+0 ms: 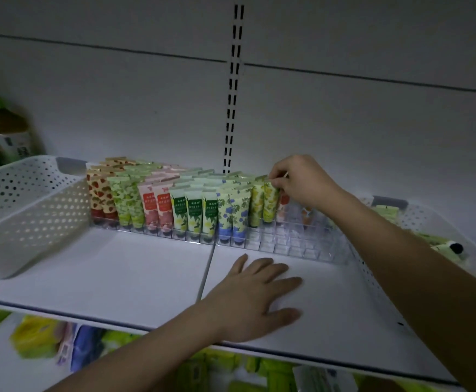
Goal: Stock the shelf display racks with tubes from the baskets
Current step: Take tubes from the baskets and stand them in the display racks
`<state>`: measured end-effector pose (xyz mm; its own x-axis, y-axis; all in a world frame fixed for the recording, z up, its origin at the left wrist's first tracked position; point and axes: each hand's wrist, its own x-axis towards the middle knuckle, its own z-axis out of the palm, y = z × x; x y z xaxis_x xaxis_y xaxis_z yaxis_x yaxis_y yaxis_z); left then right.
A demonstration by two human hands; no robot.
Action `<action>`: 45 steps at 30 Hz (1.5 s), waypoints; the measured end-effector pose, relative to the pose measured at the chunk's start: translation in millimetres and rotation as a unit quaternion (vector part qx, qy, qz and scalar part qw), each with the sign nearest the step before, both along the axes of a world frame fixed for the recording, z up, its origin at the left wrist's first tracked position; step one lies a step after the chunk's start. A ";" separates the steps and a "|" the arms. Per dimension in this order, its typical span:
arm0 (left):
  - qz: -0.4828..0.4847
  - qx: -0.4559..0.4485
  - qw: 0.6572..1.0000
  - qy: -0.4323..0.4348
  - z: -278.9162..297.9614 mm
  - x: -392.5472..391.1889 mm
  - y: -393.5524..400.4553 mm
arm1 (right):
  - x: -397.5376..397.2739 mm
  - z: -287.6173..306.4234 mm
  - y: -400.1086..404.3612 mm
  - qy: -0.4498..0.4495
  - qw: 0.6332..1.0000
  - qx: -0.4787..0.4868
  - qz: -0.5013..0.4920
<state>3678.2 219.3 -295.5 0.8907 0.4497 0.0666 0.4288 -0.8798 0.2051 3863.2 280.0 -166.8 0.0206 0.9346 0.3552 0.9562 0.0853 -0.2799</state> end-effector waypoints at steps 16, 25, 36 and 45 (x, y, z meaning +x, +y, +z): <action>0.053 -0.027 0.978 -0.202 19.8 22.6 0.4 | 14.0 -1.9 -18.9 0.042 0.999 -0.007 -0.008; 0.049 -0.078 0.937 -0.336 94.5 116.0 3.2 | 102.4 38.3 -101.6 0.090 0.990 0.048 -0.097; 0.070 -0.080 0.968 -0.228 100.7 234.8 10.9 | 179.8 13.9 -194.8 0.142 0.967 0.004 -0.212; 0.092 -0.021 0.988 -0.121 93.1 268.1 8.4 | 179.8 1.7 -202.6 0.085 0.969 -0.056 -0.226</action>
